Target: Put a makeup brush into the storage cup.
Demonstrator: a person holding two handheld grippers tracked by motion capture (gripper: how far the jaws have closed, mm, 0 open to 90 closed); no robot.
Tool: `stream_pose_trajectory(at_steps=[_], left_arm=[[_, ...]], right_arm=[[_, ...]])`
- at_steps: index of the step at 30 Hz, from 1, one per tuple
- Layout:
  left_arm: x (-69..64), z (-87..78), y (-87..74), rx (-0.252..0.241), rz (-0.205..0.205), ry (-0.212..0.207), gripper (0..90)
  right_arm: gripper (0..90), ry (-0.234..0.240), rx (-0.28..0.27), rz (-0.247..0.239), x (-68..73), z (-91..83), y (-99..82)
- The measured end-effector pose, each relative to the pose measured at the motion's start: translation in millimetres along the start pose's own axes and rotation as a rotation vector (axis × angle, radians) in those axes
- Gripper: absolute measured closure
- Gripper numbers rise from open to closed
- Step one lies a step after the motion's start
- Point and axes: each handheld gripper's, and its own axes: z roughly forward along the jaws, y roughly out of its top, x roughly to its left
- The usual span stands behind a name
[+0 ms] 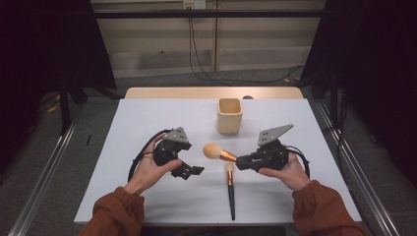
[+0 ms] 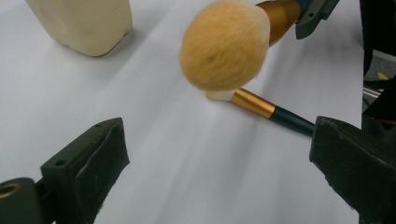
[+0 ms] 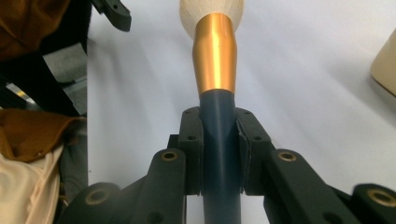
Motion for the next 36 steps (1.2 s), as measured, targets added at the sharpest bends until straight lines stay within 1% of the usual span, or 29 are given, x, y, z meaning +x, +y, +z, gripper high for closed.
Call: stream_pose_trajectory(at_steps=[3,5,6,7,8,10,12,16,18,21,23,24,26,27,29,31,36], left_arm=[[0.2,-1.9,-2.8,-0.015,-0.013,0.01,4.5],[0.1,-3.4,-4.2,-0.03,-0.013,-0.004,4.5],[0.4,-4.0,-4.5,-0.028,-0.01,-0.004,4.5],[0.6,-4.5,-4.9,-0.033,-0.011,0.005,4.5],[0.7,-4.6,-5.6,-0.043,-0.02,0.012,4.4],[1.5,-5.0,-6.7,-0.048,-0.024,0.021,4.4],[1.3,-5.0,-7.6,-0.051,-0.029,0.022,4.4],[0.4,-4.3,-8.7,-0.053,-0.023,0.03,4.4],[-1.0,-4.0,-9.2,-0.06,-0.023,0.037,4.4],[-1.8,-2.9,-9.8,-0.054,-0.016,0.032,4.4],[-2.7,-1.8,-10.3,-0.056,-0.013,0.036,4.4],[-2.9,-1.6,-10.3,-0.058,-0.014,0.04,4.4],[-4.2,-1.2,-10.5,-0.064,-0.006,0.072,4.4],[-4.6,-1.2,-10.6,-0.066,-0.004,0.077,4.4],[-4.7,-0.8,-10.9,-0.069,-0.006,0.071,4.4],[-5.4,-0.1,-11.4,-0.079,-0.005,0.076,4.4],[-7.4,1.0,-12.5,-0.11,-0.01,0.078,5.0]], right_arm=[[75.2,0.0,-0.044,0.016,-0.3,-0.4,-3.4],[75.2,0.003,-0.066,0.02,-0.9,-0.8,-5.2],[75.2,0.004,-0.095,0.022,-0.6,-1.0,-6.7],[75.2,0.002,-0.107,0.023,-0.4,-1.2,-7.4],[75.2,0.009,-0.121,0.023,-0.4,-0.9,-8.5],[75.1,0.002,-0.141,0.022,0.1,-0.4,-10.3],[75.2,0.001,-0.161,0.024,0.3,0.3,-11.7],[75.2,-0.002,-0.195,0.029,0.1,0.5,-12.8],[75.2,-0.005,-0.218,0.026,0.6,0.7,-13.4],[75.1,-0.004,-0.247,0.02,1.5,0.6,-14.3],[75.2,-0.006,-0.269,0.021,1.9,-0.2,-14.6],[75.2,-0.003,-0.28,0.021,1.7,-0.7,-14.7],[75.2,-0.011,-0.307,0.022,2.4,-1.7,-14.9],[75.2,-0.008,-0.317,0.018,2.5,-2.3,-15.0],[75.2,-0.014,-0.331,0.008,3.2,-2.7,-14.9],[75.2,-0.014,-0.35,-0.002,3.8,-2.9,-15.2],[75.2,-0.013,-0.414,-0.021,5.1,-1.9,-16.8]])
